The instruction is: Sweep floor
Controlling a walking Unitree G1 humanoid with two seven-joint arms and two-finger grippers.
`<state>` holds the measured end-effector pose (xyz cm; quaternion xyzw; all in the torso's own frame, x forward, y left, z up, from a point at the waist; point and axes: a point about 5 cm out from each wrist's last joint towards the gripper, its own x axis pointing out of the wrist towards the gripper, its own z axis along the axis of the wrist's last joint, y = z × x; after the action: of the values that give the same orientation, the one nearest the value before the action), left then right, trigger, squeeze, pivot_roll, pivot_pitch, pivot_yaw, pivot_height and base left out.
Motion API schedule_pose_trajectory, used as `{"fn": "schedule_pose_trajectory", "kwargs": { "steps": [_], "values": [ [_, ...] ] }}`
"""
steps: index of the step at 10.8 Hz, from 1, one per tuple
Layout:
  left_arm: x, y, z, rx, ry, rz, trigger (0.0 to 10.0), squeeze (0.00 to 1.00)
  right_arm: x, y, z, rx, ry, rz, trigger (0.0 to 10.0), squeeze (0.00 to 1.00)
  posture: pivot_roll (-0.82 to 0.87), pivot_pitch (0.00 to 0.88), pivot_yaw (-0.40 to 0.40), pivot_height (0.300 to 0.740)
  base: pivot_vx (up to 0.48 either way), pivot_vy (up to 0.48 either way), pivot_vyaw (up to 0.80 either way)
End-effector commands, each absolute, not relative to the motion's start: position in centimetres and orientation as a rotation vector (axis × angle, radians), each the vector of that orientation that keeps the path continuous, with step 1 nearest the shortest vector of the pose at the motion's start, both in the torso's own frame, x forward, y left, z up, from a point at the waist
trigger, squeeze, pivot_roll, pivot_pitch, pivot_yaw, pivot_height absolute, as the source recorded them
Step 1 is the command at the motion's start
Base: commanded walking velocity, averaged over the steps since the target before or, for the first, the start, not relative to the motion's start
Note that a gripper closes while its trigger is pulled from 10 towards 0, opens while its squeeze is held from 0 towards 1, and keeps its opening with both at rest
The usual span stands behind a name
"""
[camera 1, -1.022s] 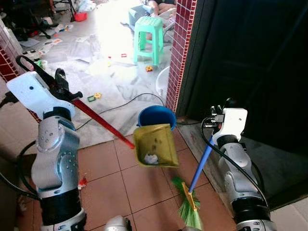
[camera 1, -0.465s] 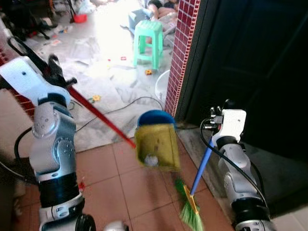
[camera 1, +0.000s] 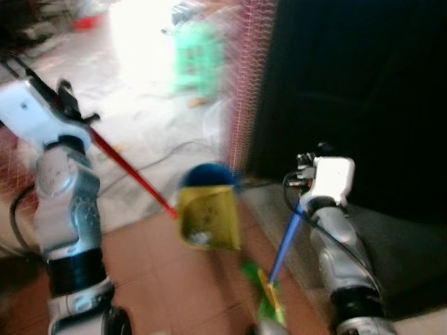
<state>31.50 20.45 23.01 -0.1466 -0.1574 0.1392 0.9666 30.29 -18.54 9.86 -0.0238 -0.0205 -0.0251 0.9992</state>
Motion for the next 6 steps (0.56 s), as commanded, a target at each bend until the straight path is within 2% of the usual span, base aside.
{"fn": "schedule_pose_trajectory", "kwargs": {
  "steps": [1,6],
  "values": [
    [31.0,21.2,25.3,-0.329,-0.438,0.290,10.0,0.00,30.7,-17.7,11.0,-0.077,-0.094,-0.022,10.0,0.00,-0.06,0.000,-0.009,0.740,0.428,0.000,0.00],
    [31.1,22.3,25.0,-0.291,-0.420,0.371,10.0,0.00,30.6,-18.0,10.9,-0.085,-0.090,-0.021,10.0,0.00,-0.06,0.000,-0.007,0.740,0.312,0.360,0.00]
  ]
}}
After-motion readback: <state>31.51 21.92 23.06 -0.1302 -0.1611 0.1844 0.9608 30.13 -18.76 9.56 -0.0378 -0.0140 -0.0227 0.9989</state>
